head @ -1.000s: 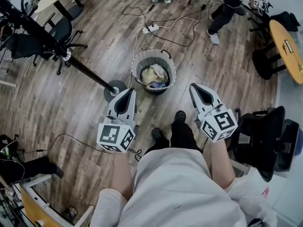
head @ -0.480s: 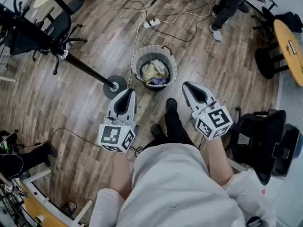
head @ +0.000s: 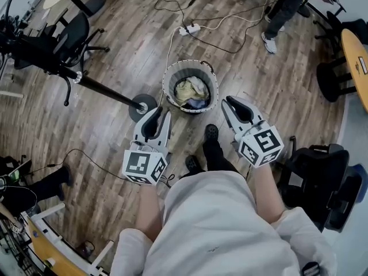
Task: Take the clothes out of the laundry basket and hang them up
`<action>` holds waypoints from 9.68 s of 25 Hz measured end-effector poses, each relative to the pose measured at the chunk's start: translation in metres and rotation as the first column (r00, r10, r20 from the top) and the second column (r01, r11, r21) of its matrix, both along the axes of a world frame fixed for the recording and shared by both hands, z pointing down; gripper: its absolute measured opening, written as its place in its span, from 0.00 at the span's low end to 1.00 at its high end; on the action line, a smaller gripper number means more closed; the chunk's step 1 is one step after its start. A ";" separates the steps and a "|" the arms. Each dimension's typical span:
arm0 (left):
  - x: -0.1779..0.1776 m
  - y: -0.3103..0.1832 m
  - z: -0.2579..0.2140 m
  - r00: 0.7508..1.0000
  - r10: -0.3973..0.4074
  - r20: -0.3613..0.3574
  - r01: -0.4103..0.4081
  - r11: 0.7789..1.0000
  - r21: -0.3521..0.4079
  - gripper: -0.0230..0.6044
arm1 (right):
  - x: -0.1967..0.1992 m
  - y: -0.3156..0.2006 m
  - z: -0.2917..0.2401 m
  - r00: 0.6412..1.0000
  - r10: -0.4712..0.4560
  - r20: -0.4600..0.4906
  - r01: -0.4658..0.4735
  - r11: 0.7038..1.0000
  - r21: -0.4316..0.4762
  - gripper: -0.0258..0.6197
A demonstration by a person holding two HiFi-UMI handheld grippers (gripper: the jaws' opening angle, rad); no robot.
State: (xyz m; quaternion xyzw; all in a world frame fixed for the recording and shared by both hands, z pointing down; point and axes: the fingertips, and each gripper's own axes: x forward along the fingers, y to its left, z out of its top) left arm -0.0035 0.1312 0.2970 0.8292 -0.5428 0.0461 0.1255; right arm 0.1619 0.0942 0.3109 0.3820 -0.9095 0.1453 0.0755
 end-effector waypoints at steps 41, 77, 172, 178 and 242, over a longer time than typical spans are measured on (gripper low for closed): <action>0.047 -0.119 0.133 0.997 -0.009 0.070 0.029 0.956 -0.293 0.36 | -0.015 -0.096 0.145 0.976 -0.214 -0.025 0.194 0.922 -0.335 0.32; 0.010 -0.240 0.434 0.878 0.478 0.015 -0.400 0.751 -0.525 0.36 | -0.065 -0.215 0.432 0.956 0.017 -0.292 -0.173 0.837 -0.519 0.33; -0.006 -0.274 0.527 0.949 0.298 -0.102 -0.296 0.730 -0.616 0.36 | -0.062 -0.240 0.687 0.774 -0.291 -0.563 -0.194 0.737 -0.647 0.06; -0.010 -0.262 0.492 0.946 0.306 -0.107 -0.303 0.719 -0.626 0.36 | -0.063 -0.231 0.639 0.786 -0.274 -0.554 -0.206 0.729 -0.653 0.06; 0.001 -0.203 0.264 0.989 -0.144 -0.035 0.106 0.850 -0.515 0.35 | -0.121 -0.199 -0.073 0.860 -0.484 -0.163 0.503 0.858 0.103 0.06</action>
